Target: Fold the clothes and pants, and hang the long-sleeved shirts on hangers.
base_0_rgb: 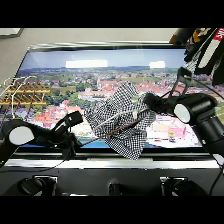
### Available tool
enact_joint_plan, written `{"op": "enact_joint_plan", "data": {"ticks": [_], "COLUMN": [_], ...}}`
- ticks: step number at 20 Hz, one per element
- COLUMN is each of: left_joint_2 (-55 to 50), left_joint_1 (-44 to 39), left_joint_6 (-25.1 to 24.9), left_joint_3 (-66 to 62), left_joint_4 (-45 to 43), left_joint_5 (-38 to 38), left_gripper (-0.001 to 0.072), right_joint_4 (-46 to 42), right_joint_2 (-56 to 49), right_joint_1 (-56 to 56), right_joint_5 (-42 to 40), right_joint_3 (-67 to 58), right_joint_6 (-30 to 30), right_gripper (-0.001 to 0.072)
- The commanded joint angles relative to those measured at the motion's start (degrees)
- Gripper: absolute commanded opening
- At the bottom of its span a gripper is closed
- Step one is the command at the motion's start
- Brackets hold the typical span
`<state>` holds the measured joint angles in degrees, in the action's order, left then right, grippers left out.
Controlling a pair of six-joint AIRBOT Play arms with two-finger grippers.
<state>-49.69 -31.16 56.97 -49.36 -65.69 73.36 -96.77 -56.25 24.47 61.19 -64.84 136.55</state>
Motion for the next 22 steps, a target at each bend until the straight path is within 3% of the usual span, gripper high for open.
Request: {"op": "enact_joint_plan", "data": {"ticks": [1,6,10,13,17,22], "left_joint_2": [-3.93,-7.28,-7.21,-7.21,-8.81,-11.02], "left_joint_1": [-0.07,-0.11,0.0,0.0,-0.02,-0.02], "left_joint_6": [-1.75,-1.77,-1.73,-1.77,-3.04,-3.02], "left_joint_3": [-1.2,-2.75,-5.53,-9.4,-12.66,-13.09], "left_joint_4": [2.75,1.97,-6.25,-11.54,-9.49,-1.42], "left_joint_5": [-3.85,-3.28,4.96,8.72,8.44,-0.48], "left_gripper": [0.002,0.002,0.0021,0.002,0.002,0.002], "right_joint_4": [1.33,-6.54,-17.0,-18.01,-13.03,-12.7], "right_joint_2": [0.35,0.35,0.37,0.35,0.35,0.35], "right_joint_1": [4.07,8.63,8.52,8.52,9.38,14.8], "right_joint_5": [0.46,4.59,9.64,9.33,5.7,5.49], "right_joint_3": [-4.96,-9.99,-12.61,-13.31,-13.42,-13.42], "right_joint_6": [-2.54,-2.21,-4.37,-5.88,-5.88,-2.93], "right_gripper": [0.0024,0.0024,0.0024,0.0024,0.0024,0.0024]}}
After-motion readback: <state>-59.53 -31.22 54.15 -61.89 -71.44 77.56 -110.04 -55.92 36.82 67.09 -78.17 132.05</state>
